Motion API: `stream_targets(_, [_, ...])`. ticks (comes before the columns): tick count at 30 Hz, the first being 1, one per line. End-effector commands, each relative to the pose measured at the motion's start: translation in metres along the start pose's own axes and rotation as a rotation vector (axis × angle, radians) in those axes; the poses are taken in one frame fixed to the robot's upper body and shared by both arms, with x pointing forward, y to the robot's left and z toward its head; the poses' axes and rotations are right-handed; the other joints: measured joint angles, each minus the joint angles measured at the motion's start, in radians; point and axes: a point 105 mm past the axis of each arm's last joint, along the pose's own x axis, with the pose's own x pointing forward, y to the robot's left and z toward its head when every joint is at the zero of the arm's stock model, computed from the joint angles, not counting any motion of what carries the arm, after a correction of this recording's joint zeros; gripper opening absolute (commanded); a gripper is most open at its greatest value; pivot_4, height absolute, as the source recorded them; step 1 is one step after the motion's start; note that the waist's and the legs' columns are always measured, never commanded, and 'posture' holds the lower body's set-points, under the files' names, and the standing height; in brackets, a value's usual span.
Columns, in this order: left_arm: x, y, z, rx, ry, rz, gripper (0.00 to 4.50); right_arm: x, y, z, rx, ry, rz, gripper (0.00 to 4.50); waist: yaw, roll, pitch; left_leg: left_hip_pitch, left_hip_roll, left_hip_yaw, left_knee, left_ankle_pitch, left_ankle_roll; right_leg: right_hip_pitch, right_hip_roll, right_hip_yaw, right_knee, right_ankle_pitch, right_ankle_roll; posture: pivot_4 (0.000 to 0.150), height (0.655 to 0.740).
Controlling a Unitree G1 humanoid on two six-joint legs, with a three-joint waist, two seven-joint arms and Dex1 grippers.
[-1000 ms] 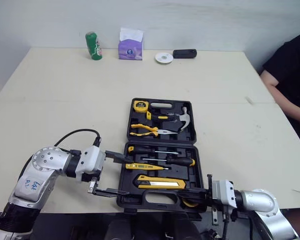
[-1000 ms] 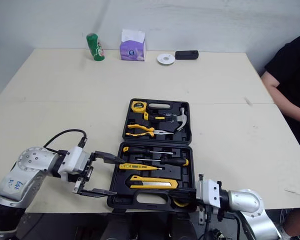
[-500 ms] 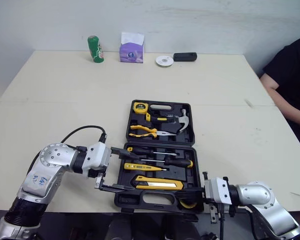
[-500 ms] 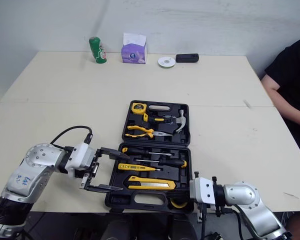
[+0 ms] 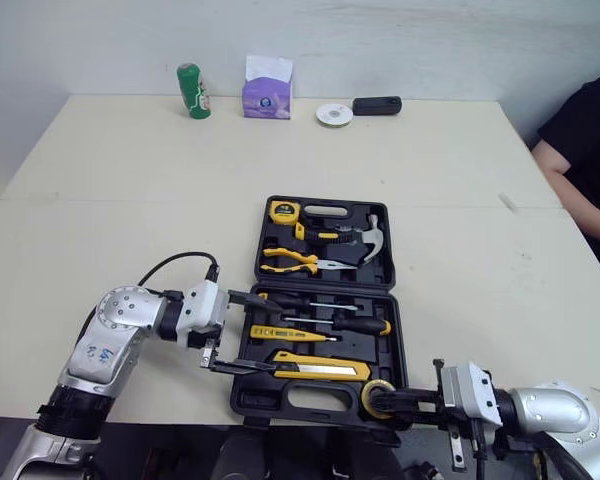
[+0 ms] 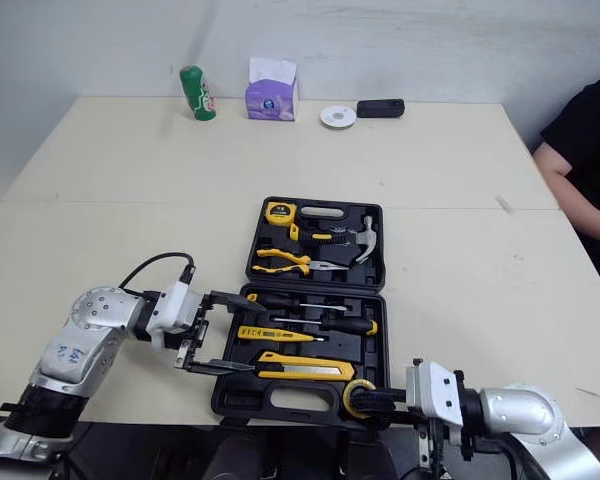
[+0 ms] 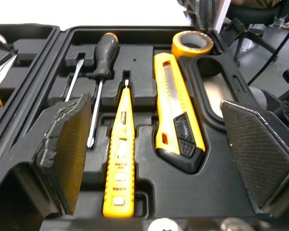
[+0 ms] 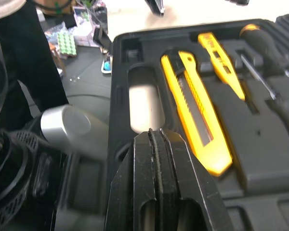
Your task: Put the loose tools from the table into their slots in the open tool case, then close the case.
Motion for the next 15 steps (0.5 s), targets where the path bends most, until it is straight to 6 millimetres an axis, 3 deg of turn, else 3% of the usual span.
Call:
stream_targets(1, [0.002, 0.000, 0.003, 0.031, -0.006, -0.012, 4.50, -0.001, -0.002, -0.007, -0.027, 0.030, -0.020, 0.05, 0.000, 0.000, 0.000, 0.000, 0.000, 0.000, 0.000, 0.000, 0.000, 0.000, 0.000, 0.000, 0.000, 0.000, 0.000, 0.150, 0.7400])
stream_targets(6, [0.000, 0.000, 0.001, 0.026, 0.003, -0.002, 4.50, 0.006, -0.002, -0.007, -0.018, -0.005, -0.020, 0.05, 0.000, 0.000, 0.000, 0.000, 0.000, 0.000, 0.000, 0.001, -0.001, 0.000, 0.000, 0.000, 0.000, 0.000, 0.000, 0.150, 0.7400])
stream_targets(11, [-0.007, 0.005, -0.002, 0.025, 0.030, 0.058, 4.50, 0.001, -0.004, -0.006, -0.012, -0.014, -0.034, 0.05, 0.000, 0.000, 0.000, 0.000, 0.000, 0.000, 0.000, 0.001, -0.001, 0.000, 0.000, 0.000, 0.000, 0.000, 0.000, 0.150, 0.7400])
stream_targets(15, [-0.028, 0.025, -0.011, 0.036, 0.108, 0.211, 4.50, -0.019, -0.009, 0.024, -0.008, -0.059, -0.066, 0.05, 0.001, 0.001, 0.001, 0.000, 0.000, 0.000, 0.000, 0.000, -0.001, -0.001, 0.000, 0.001, 0.000, 0.000, 0.000, 0.150, 0.7400])
